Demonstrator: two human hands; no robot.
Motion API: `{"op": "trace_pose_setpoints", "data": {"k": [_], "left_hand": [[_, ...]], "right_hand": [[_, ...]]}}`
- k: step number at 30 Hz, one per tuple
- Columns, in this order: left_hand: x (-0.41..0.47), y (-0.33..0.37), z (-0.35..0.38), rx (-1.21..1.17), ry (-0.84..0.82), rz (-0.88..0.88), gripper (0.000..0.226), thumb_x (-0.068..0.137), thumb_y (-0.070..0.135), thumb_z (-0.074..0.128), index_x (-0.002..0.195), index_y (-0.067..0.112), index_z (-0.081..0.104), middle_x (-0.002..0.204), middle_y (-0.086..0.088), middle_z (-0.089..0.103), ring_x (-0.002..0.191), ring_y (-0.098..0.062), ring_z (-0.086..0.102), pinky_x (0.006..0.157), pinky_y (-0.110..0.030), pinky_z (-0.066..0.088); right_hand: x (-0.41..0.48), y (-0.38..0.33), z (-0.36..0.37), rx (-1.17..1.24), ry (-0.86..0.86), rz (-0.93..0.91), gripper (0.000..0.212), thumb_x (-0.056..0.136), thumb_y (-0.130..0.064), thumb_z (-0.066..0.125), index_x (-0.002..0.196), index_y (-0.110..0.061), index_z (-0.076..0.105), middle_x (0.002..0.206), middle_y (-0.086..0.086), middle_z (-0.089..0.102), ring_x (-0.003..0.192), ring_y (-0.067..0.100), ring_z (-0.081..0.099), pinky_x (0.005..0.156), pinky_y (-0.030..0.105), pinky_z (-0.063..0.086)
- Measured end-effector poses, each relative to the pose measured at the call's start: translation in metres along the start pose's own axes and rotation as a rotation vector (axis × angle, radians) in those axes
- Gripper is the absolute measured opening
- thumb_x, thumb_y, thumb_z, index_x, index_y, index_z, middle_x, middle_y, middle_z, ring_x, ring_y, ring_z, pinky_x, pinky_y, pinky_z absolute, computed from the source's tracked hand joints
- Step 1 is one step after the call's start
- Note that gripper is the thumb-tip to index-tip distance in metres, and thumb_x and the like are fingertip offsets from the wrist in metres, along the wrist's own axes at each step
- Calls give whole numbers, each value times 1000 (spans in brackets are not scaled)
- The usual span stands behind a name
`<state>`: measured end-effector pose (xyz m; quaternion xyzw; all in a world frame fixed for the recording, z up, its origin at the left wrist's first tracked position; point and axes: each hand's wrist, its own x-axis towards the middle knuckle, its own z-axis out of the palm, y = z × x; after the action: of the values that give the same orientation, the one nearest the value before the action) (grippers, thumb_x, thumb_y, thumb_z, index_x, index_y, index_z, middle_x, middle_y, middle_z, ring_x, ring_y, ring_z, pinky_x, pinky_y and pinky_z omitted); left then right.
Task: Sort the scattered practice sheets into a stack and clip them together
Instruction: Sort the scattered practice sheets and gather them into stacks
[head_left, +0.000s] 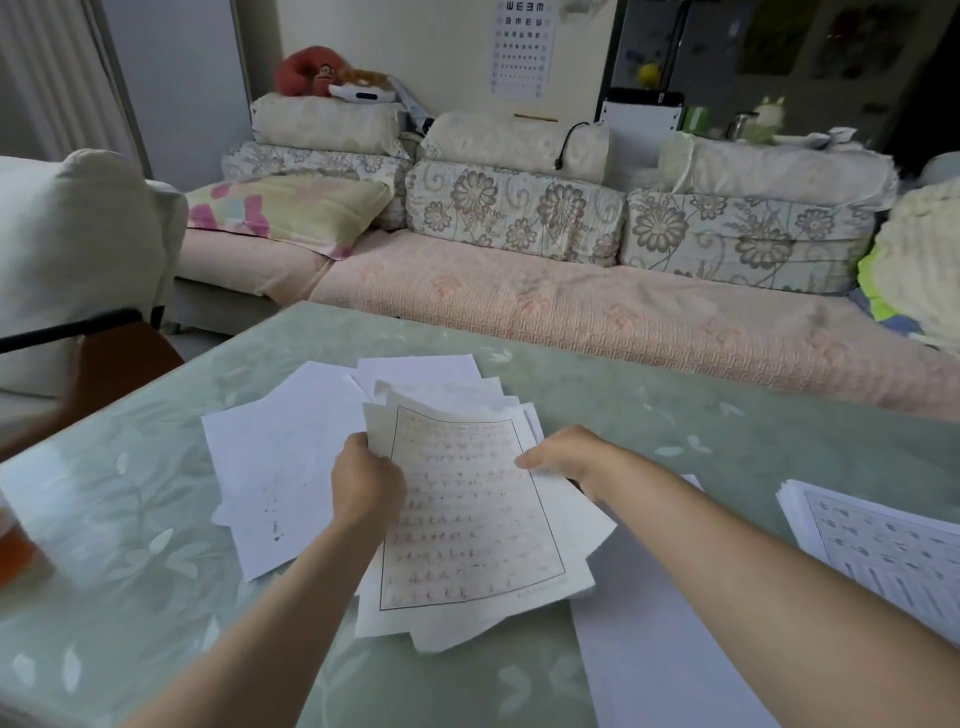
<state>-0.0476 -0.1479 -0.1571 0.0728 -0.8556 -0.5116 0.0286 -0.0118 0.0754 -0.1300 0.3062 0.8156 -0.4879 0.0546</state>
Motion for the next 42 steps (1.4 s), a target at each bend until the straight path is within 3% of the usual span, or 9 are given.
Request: {"op": "trace_pose_setpoints", "data": {"k": [6, 11, 17, 21, 24, 26, 34, 38, 42], "left_hand": [[7, 2, -2, -43, -71, 65, 21, 90, 5, 47, 104, 9, 63, 95, -6, 66, 69, -17, 55, 49, -23, 37], [8, 6, -10, -316, -234, -9, 61, 87, 28, 70, 139, 13, 42, 123, -3, 63, 103, -22, 62, 83, -36, 52], [-3, 12, -2, -318, -421, 41, 50, 89, 20, 67, 135, 20, 49, 108, -1, 71, 98, -21, 68, 92, -45, 54], [-13, 8, 1, 181, -381, 281, 48, 93, 30, 59, 138, 22, 46, 132, -3, 58, 118, -22, 54, 96, -36, 45], [-13, -7, -10, 894, -323, 336, 96, 71, 78, 53, 148, 28, 26, 158, -3, 20, 145, -30, 17, 111, -51, 21], [-12, -15, -15, 961, -376, 271, 119, 53, 95, 43, 149, 31, 18, 159, -2, 12, 146, -30, 11, 111, -55, 19], [-21, -11, -17, 751, -1, 620, 18, 90, 33, 49, 92, 20, 61, 98, -3, 71, 89, -32, 63, 63, -29, 37], [-29, -4, -10, 606, 18, 652, 29, 95, 18, 44, 109, 21, 69, 89, -4, 73, 81, -29, 64, 59, -28, 39], [-56, 20, -2, 335, -87, 689, 21, 97, 25, 50, 104, 28, 69, 85, 7, 73, 79, -17, 66, 64, -28, 50]], "right_hand": [[1, 19, -3, 63, 6, -159, 27, 80, -6, 79, 105, -7, 70, 103, 7, 74, 99, 24, 70, 94, 41, 56], [-9, 33, -24, 247, 41, -311, 18, 88, -5, 70, 102, -17, 69, 104, 2, 75, 100, 21, 70, 96, 42, 55], [-15, 47, -43, 179, -129, -222, 43, 83, -6, 74, 124, -14, 62, 119, 3, 71, 111, 21, 66, 102, 44, 51], [-15, 61, -52, -96, 96, -131, 56, 76, -6, 79, 128, -9, 57, 127, 7, 63, 115, 25, 60, 98, 37, 52], [-20, 70, -62, -217, 212, -48, 61, 75, -10, 79, 130, -8, 53, 127, 9, 60, 115, 28, 57, 98, 38, 51], [-23, 71, -68, -185, 253, -26, 65, 75, -12, 79, 133, -8, 50, 129, 9, 58, 118, 29, 55, 99, 41, 50], [-37, 69, -71, -90, 222, -10, 42, 71, -4, 76, 111, -8, 63, 109, 9, 69, 100, 27, 65, 89, 38, 56], [-42, 73, -60, -64, 188, -26, 41, 73, 0, 72, 112, -8, 60, 105, 7, 67, 96, 23, 64, 76, 29, 55], [-41, 77, -54, 23, 130, -38, 31, 77, -5, 69, 107, -8, 65, 106, 10, 71, 93, 23, 67, 89, 38, 57]]}}
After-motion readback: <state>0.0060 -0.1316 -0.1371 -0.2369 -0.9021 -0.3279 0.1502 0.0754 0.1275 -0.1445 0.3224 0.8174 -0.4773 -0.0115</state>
